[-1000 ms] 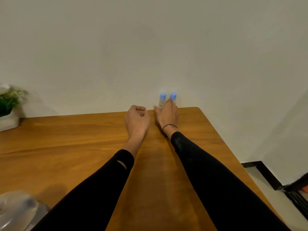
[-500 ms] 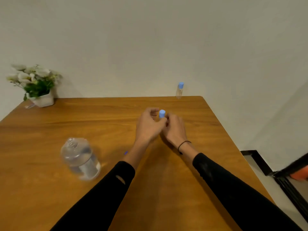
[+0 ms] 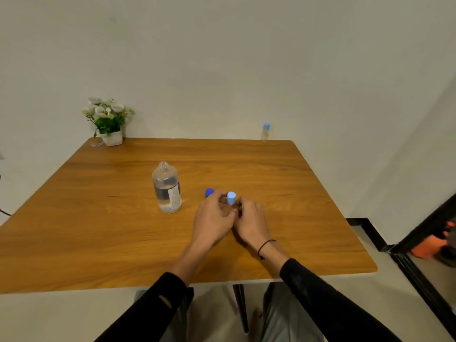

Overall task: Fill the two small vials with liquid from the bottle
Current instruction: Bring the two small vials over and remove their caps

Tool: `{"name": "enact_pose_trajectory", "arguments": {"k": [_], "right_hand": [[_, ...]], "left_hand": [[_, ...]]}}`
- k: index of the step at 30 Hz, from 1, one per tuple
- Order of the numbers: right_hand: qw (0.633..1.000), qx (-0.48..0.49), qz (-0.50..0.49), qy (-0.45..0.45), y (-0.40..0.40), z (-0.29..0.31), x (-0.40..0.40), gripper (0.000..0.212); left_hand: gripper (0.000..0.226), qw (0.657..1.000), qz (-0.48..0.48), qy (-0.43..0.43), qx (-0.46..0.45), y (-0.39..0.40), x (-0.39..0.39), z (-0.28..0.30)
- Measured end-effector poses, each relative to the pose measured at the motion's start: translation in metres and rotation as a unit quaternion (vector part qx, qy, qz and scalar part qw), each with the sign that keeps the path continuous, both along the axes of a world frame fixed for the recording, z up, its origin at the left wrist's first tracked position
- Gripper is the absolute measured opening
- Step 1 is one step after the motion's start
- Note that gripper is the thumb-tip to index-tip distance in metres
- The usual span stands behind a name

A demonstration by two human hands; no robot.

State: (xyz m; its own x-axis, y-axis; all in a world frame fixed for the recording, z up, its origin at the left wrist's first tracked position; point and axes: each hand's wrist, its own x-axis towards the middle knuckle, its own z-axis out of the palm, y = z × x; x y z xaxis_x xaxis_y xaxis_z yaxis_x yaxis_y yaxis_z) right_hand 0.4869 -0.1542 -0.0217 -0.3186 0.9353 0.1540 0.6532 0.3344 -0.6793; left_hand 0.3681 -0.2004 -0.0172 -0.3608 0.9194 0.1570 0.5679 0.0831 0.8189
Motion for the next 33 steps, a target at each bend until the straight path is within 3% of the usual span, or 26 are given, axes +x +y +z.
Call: {"name": "enact_pose_trajectory", "arguments": {"k": [2, 4, 5, 10, 13, 15, 20, 25, 29, 33], "right_hand": [[1.000, -0.009, 0.018, -0.008, 0.000, 0.001, 0.005, 0.020], [0.999, -0.037, 0.033, -0.001, 0.002, 0.004, 0.016, 0.047], [0.999, -0.043, 0.029, 0.008, 0.007, 0.006, 0.023, 0.051], [0.994, 0.009, -0.059, 0.093, 0.068, 0.024, 0.055, 0.022], [0.988, 0.019, -0.097, 0.117, 0.131, 0.030, 0.055, 0.023], [0.986, 0.018, -0.115, 0.116, 0.183, 0.026, 0.046, 0.026], [0.980, 0.015, -0.156, 0.126, 0.314, 0.008, 0.009, 0.043], [0.970, 0.050, -0.215, 0.102, 0.407, -0.013, -0.024, 0.058], [0.967, 0.072, -0.234, 0.075, 0.441, -0.026, -0.034, 0.036], [0.970, 0.078, -0.209, 0.095, 0.419, -0.024, -0.026, 0.023]], "left_hand": [[0.065, 1.000, 0.008, -0.014, 0.010, -0.004, -0.002, 0.004], [0.070, 0.999, 0.019, -0.029, 0.034, -0.010, -0.002, 0.008], [0.068, 0.997, 0.026, -0.037, 0.057, -0.010, -0.003, 0.011], [0.047, 0.982, 0.018, -0.106, 0.157, 0.046, -0.010, 0.057], [0.028, 0.983, -0.009, -0.137, 0.123, 0.135, -0.006, 0.080], [0.024, 0.992, -0.038, -0.102, 0.063, 0.195, -0.002, 0.088], [0.034, 0.997, -0.081, -0.006, -0.001, 0.317, -0.004, 0.080], [0.039, 0.997, -0.067, 0.029, -0.030, 0.390, -0.013, 0.034], [0.043, 0.997, -0.054, 0.020, -0.045, 0.409, -0.022, 0.013], [0.044, 0.997, -0.065, -0.003, -0.037, 0.392, -0.026, 0.023]]}}
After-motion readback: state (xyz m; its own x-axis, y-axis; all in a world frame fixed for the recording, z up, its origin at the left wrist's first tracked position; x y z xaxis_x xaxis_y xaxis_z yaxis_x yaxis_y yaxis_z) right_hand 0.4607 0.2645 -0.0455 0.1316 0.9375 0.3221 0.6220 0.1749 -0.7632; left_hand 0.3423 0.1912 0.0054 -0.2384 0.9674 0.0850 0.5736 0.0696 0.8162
